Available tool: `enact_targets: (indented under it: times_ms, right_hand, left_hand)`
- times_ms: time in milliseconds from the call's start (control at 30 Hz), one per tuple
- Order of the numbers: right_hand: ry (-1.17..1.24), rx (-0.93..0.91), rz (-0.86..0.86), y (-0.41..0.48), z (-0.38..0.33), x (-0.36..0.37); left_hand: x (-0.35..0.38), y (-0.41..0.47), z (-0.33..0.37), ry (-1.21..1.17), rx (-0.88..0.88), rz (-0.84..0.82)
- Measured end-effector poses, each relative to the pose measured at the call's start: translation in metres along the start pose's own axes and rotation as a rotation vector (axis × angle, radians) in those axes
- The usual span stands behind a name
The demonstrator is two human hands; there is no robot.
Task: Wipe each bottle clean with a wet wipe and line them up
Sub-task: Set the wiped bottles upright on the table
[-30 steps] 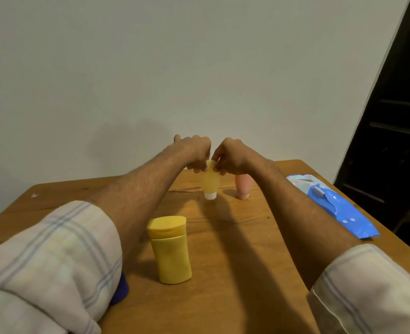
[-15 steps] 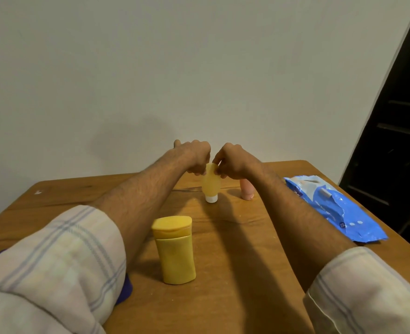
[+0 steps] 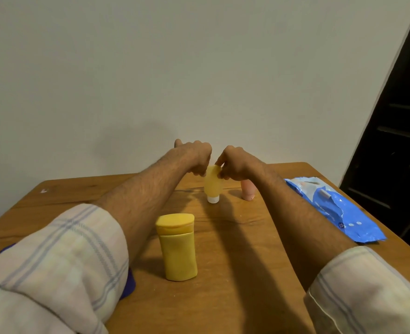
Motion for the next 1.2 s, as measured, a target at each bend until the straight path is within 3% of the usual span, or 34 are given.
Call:
enact_targets:
  times_ms: [333,767,967,1200]
  right_hand:
    - [0.065,-0.045,0.036,-0.024,-0.021,-0.044]
    - [0.322,-0.182,-0.353,-0.11,-0.087,-0.076]
    - [0.173,-0.207,-0.494,-0.134,-0.109,-0.058]
    - [0.029,-0.205,-0.467,-0.127,-0.121,-0.041]
  left_hand:
    - [-0.042,-0.041,-0.009,-0.059,-0.016,-0.06]
    - [-0.056,-0.141,-0.024,-0.269,0.024,-0.262]
    - [-0.037,-0.168,-0.029,-0.169,-0.006,-0.402]
    - [-0.021,-0.163,-0.027,-0.198,0.02,-0.307]
Point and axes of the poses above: each hand's wrist, its own y-axis towards the middle knuckle, its own x-axis out of the palm, z = x × y, the point moved 5 cm from there along y, towards the middle knuckle, and after that the axes turned 8 degrees about -y, right-handed, at the moved point
